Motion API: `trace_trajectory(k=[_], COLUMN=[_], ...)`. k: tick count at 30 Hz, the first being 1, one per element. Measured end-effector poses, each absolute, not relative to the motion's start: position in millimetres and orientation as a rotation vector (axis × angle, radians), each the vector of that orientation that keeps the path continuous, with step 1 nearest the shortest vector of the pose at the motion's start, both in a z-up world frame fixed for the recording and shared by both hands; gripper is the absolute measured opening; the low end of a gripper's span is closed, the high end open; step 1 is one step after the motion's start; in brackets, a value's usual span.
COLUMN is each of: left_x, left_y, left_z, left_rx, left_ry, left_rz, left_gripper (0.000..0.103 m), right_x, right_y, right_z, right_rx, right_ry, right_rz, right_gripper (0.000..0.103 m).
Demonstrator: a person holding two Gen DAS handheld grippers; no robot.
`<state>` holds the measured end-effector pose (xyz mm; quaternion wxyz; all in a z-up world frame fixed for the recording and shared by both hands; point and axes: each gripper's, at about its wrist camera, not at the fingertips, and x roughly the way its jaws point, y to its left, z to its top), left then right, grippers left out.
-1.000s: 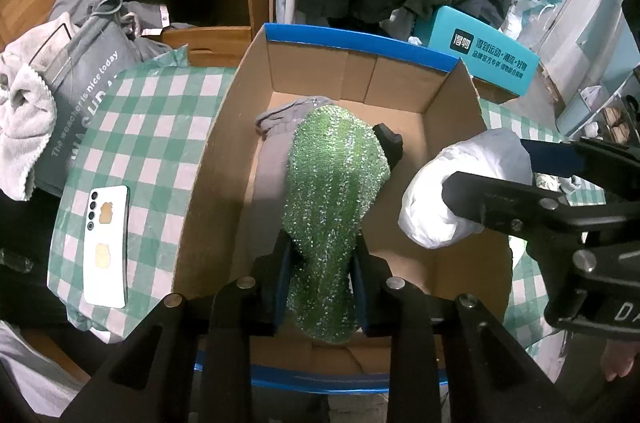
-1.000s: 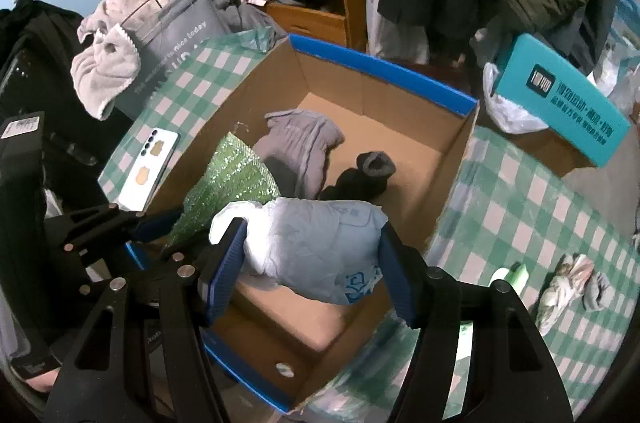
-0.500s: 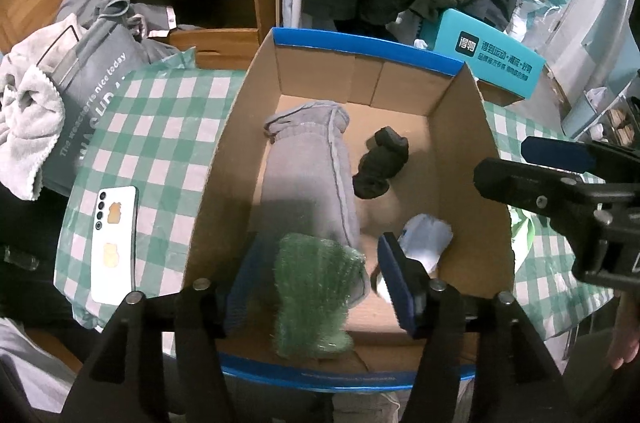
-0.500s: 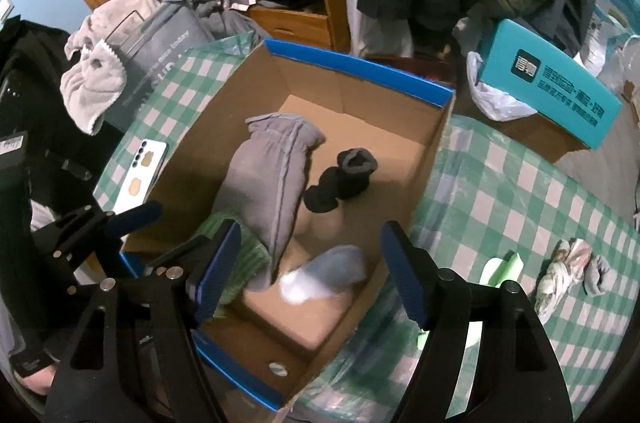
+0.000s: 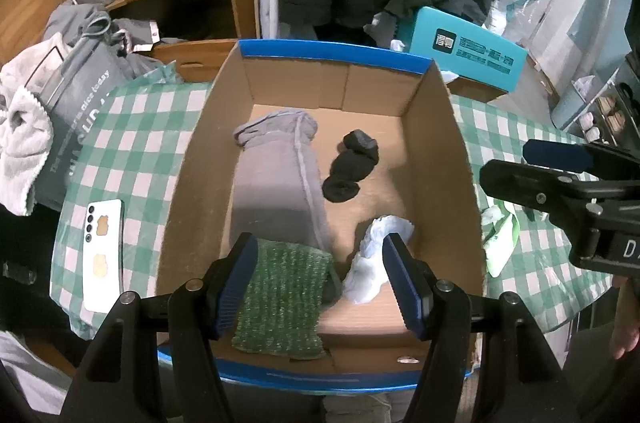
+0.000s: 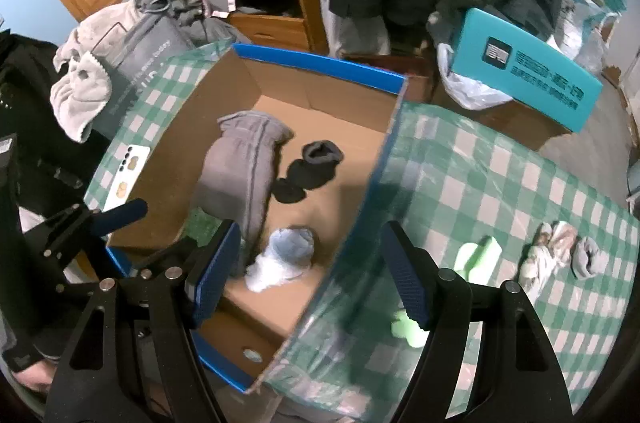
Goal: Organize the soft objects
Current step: 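Withdraw both open tools from the box back over the table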
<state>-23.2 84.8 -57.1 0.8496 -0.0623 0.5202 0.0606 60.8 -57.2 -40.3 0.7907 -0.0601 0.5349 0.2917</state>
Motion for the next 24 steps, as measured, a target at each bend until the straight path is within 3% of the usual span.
trace_trajectory(k=[24], left_x=[-6.5], left_y=[8.2], left_z=[-47.9], left_rx=[-0.018], left_ry=[1.083], left_rz=[0.028], left_gripper=[0.066], right_x=[59.8], right_y=[-158.6], right_z=[-40.6], right_rx=[-0.068], right_ry=[1.130], right_rz=[0.491], right_gripper=[0.074])
